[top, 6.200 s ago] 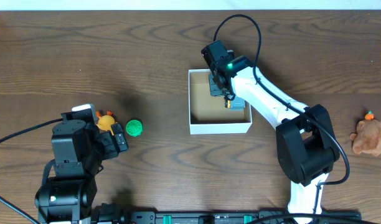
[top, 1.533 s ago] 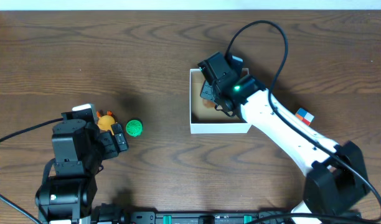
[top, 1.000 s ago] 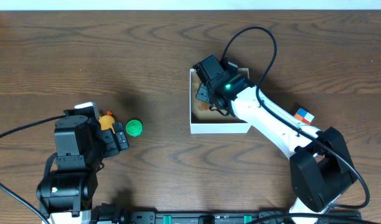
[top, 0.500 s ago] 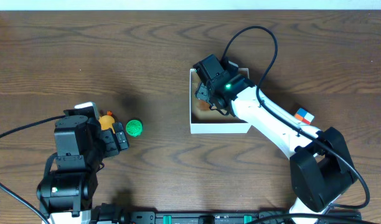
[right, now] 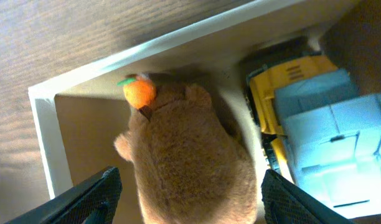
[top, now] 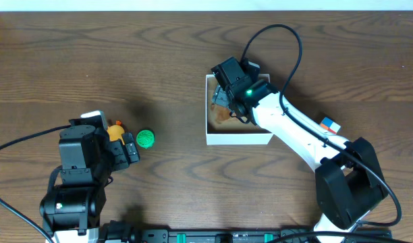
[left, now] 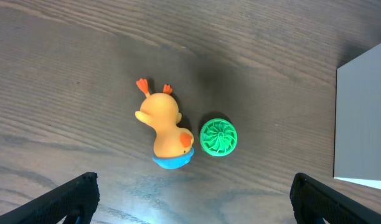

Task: Pack container
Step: 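Carry the bear into the box beside the truck and release, then move the right gripper to the Rubik's cube and grasp it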

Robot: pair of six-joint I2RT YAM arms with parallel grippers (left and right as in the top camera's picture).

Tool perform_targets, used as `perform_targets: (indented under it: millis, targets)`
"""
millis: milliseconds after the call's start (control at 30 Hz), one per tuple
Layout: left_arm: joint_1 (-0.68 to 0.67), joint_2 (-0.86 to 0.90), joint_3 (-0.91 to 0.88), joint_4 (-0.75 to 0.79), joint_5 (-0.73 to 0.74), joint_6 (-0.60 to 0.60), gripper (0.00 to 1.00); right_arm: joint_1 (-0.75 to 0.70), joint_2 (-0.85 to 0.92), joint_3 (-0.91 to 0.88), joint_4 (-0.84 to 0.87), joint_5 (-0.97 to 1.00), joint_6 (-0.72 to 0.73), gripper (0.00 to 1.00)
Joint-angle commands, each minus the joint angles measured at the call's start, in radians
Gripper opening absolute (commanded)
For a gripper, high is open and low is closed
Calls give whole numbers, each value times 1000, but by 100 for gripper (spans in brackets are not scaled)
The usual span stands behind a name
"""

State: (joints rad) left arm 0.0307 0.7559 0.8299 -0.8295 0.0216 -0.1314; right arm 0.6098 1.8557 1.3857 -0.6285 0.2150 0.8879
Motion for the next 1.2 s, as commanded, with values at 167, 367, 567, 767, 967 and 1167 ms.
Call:
perform_targets:
  millis: [167, 367, 567, 767, 967, 1167]
  targets:
    - [-2, 1, 5, 0, -11, -6, 98, -134, -183, 148, -245, 103, -137, 99]
    - [-2, 1, 5, 0, -11, -6, 98, -459, -283, 148, -480, -38, -74, 99]
    - [-2, 1, 5, 0, -11, -6, 98, -690, -277, 84, -592, -50, -74, 99]
    - [-2, 1, 5, 0, -11, -14, 98, -759, -266, -105, -507, -55, -90, 99]
    - [-2, 1, 5, 0, -11, -13, 98, -759, -243, -305, -301, -82, -118, 99]
    - [-2, 1, 5, 0, -11, -13, 98, -756, -215, -388, -152, -115, -154, 99]
